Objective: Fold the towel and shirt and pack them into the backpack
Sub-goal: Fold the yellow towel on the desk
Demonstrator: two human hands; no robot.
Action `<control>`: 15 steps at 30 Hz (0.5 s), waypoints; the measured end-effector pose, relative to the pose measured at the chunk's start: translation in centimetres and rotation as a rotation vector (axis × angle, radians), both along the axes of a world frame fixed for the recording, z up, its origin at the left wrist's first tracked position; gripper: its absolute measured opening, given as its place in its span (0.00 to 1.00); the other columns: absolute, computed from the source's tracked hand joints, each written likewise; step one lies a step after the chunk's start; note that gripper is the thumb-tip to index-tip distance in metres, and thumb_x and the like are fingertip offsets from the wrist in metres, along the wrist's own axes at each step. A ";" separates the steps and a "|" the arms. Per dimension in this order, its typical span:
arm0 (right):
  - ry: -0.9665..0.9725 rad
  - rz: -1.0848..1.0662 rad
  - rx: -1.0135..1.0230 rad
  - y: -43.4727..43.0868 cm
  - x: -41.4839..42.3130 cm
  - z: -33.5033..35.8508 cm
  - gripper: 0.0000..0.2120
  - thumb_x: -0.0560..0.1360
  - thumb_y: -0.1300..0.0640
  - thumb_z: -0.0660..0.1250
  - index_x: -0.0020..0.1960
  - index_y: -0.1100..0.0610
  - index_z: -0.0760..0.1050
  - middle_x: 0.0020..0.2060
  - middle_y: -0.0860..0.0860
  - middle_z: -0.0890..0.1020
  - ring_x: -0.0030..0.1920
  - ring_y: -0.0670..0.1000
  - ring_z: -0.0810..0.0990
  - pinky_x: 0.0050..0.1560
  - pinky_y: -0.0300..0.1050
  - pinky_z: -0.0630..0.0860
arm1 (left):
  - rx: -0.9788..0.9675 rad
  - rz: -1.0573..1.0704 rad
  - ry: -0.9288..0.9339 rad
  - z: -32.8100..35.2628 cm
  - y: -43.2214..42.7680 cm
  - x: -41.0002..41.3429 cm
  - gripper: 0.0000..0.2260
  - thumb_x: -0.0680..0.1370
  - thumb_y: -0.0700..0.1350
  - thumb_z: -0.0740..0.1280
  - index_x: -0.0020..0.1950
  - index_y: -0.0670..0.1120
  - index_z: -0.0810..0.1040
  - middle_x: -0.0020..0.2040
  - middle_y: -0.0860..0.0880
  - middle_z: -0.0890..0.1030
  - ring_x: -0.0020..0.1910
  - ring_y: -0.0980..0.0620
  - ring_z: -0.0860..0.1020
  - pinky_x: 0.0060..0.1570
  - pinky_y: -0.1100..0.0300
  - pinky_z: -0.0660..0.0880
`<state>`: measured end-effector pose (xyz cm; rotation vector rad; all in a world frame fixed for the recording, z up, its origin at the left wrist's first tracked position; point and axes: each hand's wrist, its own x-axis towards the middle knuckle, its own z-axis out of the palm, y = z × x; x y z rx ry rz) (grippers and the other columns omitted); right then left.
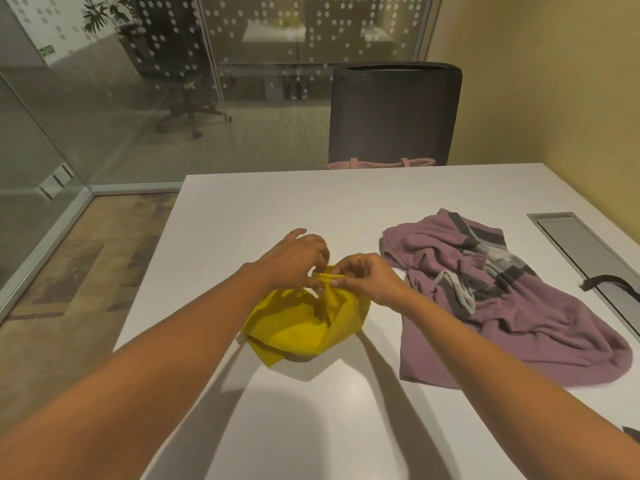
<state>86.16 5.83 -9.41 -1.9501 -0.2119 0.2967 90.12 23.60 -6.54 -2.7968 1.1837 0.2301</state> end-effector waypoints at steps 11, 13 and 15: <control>-0.046 -0.024 -0.188 -4.5 -0.4 4.3 0.04 0.72 0.57 0.71 0.39 0.55 0.79 0.32 0.53 0.76 0.31 0.44 0.73 0.33 0.35 0.69 | -0.620 0.222 -0.071 5.1 9.4 0.7 0.08 0.73 0.42 0.68 0.42 0.36 0.80 0.54 0.39 0.81 0.67 0.39 0.68 0.66 0.44 0.63; -0.096 -0.098 -0.125 -4.4 0.0 6.0 0.03 0.71 0.59 0.71 0.40 0.53 0.79 0.34 0.57 0.79 0.32 0.50 0.77 0.36 0.44 0.75 | -0.599 0.210 -0.087 6.3 10.5 0.3 0.12 0.71 0.45 0.66 0.39 0.37 0.81 0.52 0.39 0.81 0.66 0.39 0.69 0.62 0.45 0.66; -0.176 -0.143 -0.085 -3.9 0.4 7.9 0.02 0.72 0.62 0.69 0.44 0.56 0.79 0.35 0.54 0.80 0.33 0.48 0.79 0.34 0.37 0.77 | -0.565 0.163 -0.151 7.3 11.6 0.0 0.09 0.69 0.45 0.71 0.30 0.45 0.77 0.53 0.41 0.81 0.65 0.41 0.68 0.61 0.42 0.66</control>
